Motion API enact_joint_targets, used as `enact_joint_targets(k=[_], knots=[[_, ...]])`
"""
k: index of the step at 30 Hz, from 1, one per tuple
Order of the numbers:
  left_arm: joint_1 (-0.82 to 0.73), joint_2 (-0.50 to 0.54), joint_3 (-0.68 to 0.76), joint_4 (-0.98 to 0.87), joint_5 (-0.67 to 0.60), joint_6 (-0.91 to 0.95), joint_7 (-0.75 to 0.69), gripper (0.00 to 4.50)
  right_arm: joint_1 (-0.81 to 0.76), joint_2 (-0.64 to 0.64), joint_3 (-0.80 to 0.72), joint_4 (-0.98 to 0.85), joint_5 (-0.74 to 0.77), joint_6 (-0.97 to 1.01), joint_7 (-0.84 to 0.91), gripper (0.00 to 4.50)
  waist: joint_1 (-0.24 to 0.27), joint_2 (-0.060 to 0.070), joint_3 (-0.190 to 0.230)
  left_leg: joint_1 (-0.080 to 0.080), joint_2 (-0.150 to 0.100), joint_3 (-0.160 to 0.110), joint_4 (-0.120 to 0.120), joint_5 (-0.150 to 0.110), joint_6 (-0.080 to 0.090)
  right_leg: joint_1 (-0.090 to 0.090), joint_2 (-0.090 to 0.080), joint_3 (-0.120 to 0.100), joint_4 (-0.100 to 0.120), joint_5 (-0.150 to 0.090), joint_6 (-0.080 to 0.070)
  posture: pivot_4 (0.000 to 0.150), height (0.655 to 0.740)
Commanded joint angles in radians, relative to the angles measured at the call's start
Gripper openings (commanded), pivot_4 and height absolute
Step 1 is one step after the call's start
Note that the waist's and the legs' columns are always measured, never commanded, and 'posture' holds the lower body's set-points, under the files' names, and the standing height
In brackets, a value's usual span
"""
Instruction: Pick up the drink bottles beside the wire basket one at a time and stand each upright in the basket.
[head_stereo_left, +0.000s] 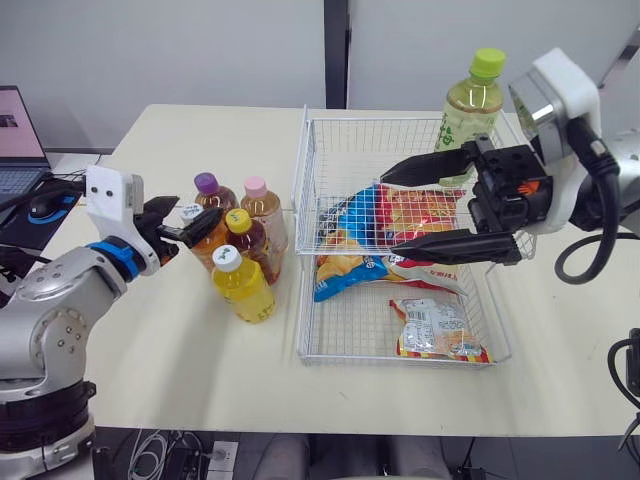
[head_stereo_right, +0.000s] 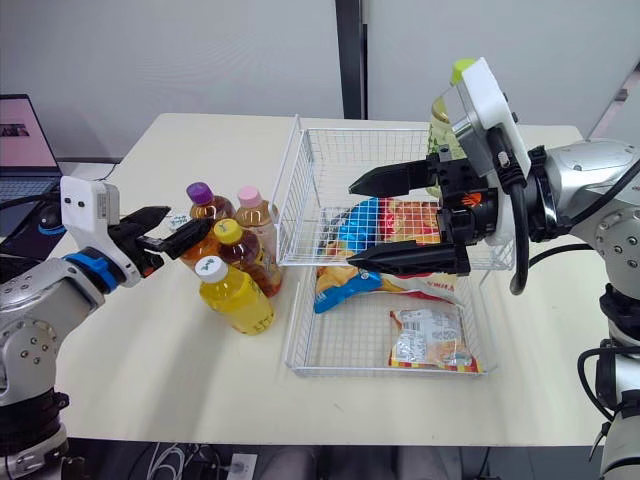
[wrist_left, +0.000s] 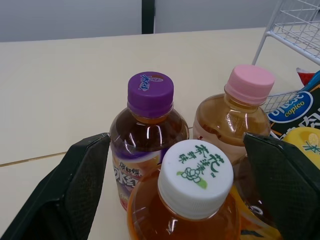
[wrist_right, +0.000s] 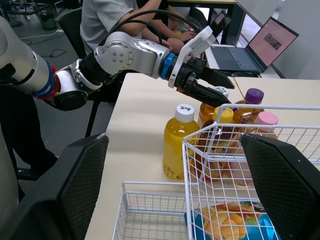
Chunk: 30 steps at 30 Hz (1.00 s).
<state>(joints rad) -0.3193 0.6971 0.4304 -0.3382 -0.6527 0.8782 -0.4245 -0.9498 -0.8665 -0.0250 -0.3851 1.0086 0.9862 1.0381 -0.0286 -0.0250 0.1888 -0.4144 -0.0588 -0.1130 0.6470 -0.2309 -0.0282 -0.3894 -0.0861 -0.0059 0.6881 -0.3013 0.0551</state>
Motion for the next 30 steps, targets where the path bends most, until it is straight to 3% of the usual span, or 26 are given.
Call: enact_joint_targets(k=[1,9,15,21,26,30], knots=[[-0.012,-0.001,0.009,-0.004,0.004,-0.027,0.005,3.85,0.001,-0.008,-0.048,-0.020,0.017,-0.007,-0.006,4.50,0.000,0.000,0.000,0.000,0.000,0.000,0.000,0.000,0.000,0.000,0.000,0.000,0.000,0.000,0.000,0.150,0.7400],[-0.004,-0.006,0.004,-0.005,0.003,-0.040,-0.001,1.44,0.004,-0.012,-0.055,-0.020,0.018,-0.004,-0.004,4.50,0.000,0.000,0.000,0.000,0.000,0.000,0.000,0.000,0.000,0.000,0.000,0.000,0.000,0.000,0.000,0.150,0.7400],[0.017,0.018,0.070,-0.061,-0.044,-0.021,-0.014,1.37,0.007,-0.021,-0.063,-0.022,0.018,-0.003,-0.003,4.50,0.000,0.000,0.000,0.000,0.000,0.000,0.000,0.000,0.000,0.000,0.000,0.000,0.000,0.000,0.000,0.150,0.7400],[0.013,0.106,0.188,-0.120,-0.147,0.055,-0.030,1.37,0.007,-0.028,-0.075,-0.013,0.009,-0.012,-0.001,4.50,-0.001,0.000,0.000,-0.001,0.001,-0.001,0.000,0.000,0.000,0.000,0.000,-0.001,-0.001,0.000,0.000,0.150,0.7400],[0.012,0.292,0.305,-0.086,-0.245,0.137,-0.153,1.37,0.003,-0.034,-0.081,-0.001,0.000,-0.020,0.007,4.50,-0.002,-0.001,0.001,-0.001,0.001,-0.001,-0.001,0.000,0.000,0.000,0.000,-0.001,-0.002,0.000,0.000,0.150,0.7400],[-0.094,0.467,0.340,0.057,-0.305,0.182,-0.242,1.37,-0.006,-0.038,-0.083,0.014,-0.016,-0.033,0.011,4.50,-0.002,-0.001,0.001,-0.001,0.001,-0.001,-0.002,0.000,0.000,0.000,0.001,-0.002,-0.004,0.000,0.000,0.150,0.7400]])
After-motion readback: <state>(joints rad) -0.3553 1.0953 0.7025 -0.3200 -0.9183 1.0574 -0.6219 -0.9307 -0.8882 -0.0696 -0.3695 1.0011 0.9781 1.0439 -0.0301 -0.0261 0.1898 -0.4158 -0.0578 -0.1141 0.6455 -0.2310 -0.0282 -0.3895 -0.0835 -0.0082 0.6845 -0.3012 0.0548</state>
